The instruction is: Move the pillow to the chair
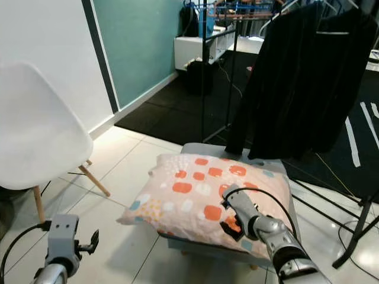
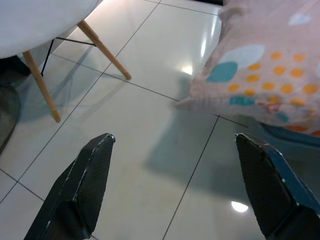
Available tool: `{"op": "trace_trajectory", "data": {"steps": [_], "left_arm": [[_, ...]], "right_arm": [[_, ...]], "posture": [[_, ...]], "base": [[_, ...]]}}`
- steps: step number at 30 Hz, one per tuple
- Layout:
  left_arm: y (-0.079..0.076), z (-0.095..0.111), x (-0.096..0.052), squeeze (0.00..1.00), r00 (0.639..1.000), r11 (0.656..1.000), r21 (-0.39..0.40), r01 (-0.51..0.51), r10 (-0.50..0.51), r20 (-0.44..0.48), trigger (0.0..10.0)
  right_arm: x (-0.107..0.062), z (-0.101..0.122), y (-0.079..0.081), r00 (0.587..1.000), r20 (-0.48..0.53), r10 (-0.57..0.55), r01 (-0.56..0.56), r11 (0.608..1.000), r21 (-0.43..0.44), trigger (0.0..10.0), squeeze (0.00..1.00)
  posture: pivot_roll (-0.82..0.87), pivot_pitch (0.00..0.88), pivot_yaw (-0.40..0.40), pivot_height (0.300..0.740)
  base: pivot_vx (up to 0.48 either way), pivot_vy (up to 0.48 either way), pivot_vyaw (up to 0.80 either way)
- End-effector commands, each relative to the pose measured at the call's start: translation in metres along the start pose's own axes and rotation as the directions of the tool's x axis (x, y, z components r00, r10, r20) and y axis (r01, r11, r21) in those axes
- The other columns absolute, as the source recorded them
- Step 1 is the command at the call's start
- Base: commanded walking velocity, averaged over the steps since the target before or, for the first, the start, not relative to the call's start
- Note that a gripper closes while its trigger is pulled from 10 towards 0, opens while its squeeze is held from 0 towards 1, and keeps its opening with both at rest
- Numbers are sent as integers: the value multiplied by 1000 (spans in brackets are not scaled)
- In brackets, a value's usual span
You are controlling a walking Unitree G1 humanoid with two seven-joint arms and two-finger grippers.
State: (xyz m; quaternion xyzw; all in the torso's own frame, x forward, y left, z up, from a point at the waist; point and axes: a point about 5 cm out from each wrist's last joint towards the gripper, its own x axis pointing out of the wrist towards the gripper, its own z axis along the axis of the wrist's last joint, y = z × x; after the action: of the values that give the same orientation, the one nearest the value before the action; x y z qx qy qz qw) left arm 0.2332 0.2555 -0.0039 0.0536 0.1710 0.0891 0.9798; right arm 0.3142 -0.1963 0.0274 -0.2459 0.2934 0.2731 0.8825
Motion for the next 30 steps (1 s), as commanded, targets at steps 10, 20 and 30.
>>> {"op": "trace_trajectory", "data": {"steps": [10, 20, 30], "left_arm": [[2, -8, -4, 0, 999, 1000, -11, -15, 15, -30, 10000], [1, -9, -5, 0, 999, 1000, -9, -8, 8, -31, 10000], [2, -8, -5, 0, 1000, 1000, -11, -9, 8, -25, 10000]], "right_arm": [[0, -12, 8, 992, -118, 34, -69, 951, -302, 10000, 0], [4, 4, 13, 1000, -9, 10, -13, 861, -508, 10000, 0], [9, 16, 13, 994, 50, -99, 105, 700, -706, 10000, 0]], "posture": [[-182, 41, -24, 570], [-171, 30, -24, 525], [-161, 42, -21, 485]], "base": [[0, 0, 0], [0, 0, 0], [0, 0, 0]]}}
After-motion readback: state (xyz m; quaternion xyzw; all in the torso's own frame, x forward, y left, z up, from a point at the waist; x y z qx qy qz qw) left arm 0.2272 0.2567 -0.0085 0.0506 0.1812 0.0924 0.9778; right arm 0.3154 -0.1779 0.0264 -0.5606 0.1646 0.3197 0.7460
